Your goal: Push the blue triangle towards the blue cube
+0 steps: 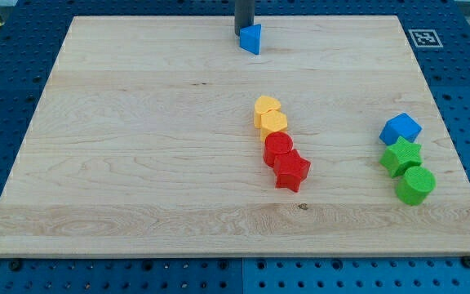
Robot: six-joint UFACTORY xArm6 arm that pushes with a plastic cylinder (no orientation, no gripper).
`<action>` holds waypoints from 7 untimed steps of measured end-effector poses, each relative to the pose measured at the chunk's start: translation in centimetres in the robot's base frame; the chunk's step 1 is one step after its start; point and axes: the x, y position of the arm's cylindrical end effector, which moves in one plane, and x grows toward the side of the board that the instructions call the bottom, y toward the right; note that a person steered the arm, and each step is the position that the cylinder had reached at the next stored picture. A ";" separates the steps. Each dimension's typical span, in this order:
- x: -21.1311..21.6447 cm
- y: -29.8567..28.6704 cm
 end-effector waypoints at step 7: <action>4.4 4.4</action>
